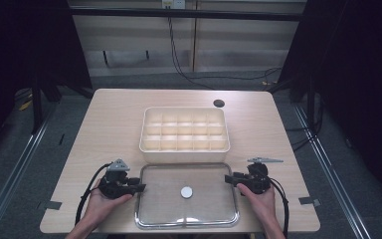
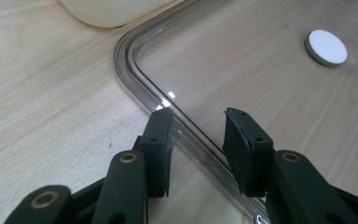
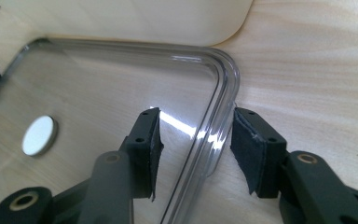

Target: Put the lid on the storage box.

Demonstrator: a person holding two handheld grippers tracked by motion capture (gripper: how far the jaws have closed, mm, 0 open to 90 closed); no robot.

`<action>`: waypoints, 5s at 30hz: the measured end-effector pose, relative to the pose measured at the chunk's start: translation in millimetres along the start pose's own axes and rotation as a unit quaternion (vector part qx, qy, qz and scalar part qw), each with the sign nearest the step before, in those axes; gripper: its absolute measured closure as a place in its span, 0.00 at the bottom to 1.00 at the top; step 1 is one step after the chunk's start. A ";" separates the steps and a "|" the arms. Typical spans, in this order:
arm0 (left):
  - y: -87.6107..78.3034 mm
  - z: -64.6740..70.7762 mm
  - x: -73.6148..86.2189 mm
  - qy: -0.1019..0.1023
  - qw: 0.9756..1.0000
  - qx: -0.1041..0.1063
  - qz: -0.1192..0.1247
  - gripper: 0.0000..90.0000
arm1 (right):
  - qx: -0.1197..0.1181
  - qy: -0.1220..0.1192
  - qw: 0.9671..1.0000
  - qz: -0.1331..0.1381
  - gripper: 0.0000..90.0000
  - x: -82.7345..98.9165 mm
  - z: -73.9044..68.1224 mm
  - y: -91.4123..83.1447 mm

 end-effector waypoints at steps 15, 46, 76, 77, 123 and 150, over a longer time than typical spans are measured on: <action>-1.7 -0.8 1.1 -0.007 1.000 0.005 -0.003 0.69 | -0.072 0.090 0.993 0.007 0.68 3.1 12.2 -5.2; -0.8 -2.6 -0.5 -0.021 1.000 0.012 0.004 0.52 | -0.160 0.057 0.985 0.040 0.80 -6.9 -4.5 -18.4; -1.4 -6.5 -4.4 -0.075 0.994 0.072 0.030 0.42 | -0.142 0.031 0.988 0.044 0.81 -12.3 -9.6 -19.4; -3.5 -6.1 -5.8 -0.079 0.993 0.081 0.042 0.45 | -0.135 0.031 0.990 0.041 0.81 -12.4 -9.5 -18.5; -64.7 5.4 -46.2 -0.043 0.984 0.054 0.163 0.77 | -0.121 0.002 0.984 0.132 0.81 -39.7 -37.1 -53.9; -78.5 -0.6 -83.2 -0.034 0.982 0.043 0.180 0.77 | -0.110 -0.015 0.980 0.168 0.82 -78.7 -44.8 -73.2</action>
Point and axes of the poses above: each handheld gripper's, and its own axes: y roughly forward along the jaws, x roughly out of its underside, z roughly to its right, the point moved 5 cm from there along y, roughly forward along the jaws, and after that the axes turned 3 degrees about y, right-handed, at the moved point
